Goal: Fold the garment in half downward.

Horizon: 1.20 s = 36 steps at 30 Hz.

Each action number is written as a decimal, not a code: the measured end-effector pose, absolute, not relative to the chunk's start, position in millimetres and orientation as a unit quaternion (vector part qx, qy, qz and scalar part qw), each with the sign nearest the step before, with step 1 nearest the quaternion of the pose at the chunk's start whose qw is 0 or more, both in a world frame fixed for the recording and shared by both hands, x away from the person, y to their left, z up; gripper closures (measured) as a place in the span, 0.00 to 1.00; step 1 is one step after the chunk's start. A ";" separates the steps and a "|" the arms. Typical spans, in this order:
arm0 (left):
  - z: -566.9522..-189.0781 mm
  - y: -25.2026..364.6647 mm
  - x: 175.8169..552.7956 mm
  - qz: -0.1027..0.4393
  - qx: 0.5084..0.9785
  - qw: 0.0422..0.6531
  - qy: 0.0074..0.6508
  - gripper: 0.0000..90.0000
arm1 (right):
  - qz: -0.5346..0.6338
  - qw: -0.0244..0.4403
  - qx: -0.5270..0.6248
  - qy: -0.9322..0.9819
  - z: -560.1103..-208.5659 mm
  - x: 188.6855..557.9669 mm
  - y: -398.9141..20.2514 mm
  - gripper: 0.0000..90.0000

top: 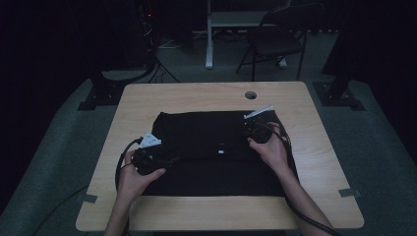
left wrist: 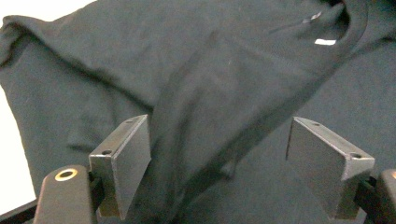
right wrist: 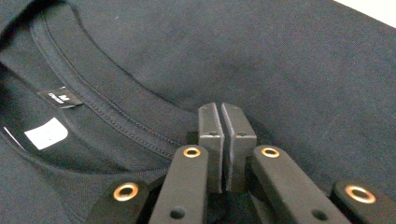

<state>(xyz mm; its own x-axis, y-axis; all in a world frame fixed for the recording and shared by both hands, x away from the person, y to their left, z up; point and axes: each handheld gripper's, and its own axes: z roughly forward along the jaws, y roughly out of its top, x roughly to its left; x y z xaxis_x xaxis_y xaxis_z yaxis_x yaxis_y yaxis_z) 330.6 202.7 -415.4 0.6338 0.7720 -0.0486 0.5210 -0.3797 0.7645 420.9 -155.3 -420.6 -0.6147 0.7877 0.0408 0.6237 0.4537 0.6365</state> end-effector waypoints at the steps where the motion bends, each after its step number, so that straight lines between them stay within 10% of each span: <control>1: -415.4 202.7 330.6 0.160 0.815 0.391 0.397 0.26 | 0.312 0.130 0.419 0.843 -420.9 420.5 -155.1 0.97; 36: -413.1 122.5 427.0 0.121 0.811 0.358 0.446 0.33 | 0.314 0.140 0.402 0.848 -420.3 414.7 -153.4 0.97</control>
<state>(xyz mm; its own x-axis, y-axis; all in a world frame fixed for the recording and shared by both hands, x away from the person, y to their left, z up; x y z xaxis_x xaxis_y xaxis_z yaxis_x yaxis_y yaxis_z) 427.0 122.5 -413.1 0.5727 0.8104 -0.1236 0.6374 -0.3453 0.6889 414.7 -153.4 -420.3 -0.6368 0.7709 0.0146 0.5943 0.4787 0.6462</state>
